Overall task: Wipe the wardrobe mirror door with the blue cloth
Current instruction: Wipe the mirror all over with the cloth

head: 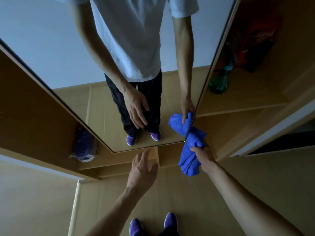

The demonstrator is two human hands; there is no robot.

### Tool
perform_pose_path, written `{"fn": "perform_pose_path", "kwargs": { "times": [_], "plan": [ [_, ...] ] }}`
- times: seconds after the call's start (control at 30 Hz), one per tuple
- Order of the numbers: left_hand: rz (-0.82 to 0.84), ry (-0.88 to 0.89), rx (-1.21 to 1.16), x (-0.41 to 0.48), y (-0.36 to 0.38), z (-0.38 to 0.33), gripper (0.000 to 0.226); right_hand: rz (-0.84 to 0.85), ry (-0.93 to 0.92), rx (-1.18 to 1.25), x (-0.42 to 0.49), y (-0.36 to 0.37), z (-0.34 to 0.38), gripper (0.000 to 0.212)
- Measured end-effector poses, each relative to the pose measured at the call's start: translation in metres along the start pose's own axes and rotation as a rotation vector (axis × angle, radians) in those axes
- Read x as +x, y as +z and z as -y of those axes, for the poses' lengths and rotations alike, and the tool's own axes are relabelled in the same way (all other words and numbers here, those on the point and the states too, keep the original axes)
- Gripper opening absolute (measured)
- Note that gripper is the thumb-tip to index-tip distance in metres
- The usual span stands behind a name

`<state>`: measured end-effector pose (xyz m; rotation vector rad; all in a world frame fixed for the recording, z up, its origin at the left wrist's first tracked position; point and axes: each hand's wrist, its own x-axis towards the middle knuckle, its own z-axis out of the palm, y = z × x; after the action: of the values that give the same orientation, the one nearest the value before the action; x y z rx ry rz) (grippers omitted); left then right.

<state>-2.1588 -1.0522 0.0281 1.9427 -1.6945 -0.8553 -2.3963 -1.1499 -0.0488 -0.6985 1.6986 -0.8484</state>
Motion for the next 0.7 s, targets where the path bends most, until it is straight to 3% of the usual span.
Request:
{"fn": "perform_pose_path", "kwargs": {
  "times": [0.23,0.53,0.7],
  "plan": [
    [0.013,0.567,0.171,0.026,-0.012,-0.092,0.05,0.017,-0.067,-0.023,-0.012,-0.005,0.016,0.034],
    [0.035,0.816,0.579,0.062,-0.026,-0.162,0.055,0.084,-0.11,-0.139,-0.018,-0.019,0.034,0.025],
    [-0.033,0.854,0.817,0.074,-0.031,-0.188,0.05,0.1,-0.094,-0.152,-0.022,-0.021,0.036,0.037]
  ]
}}
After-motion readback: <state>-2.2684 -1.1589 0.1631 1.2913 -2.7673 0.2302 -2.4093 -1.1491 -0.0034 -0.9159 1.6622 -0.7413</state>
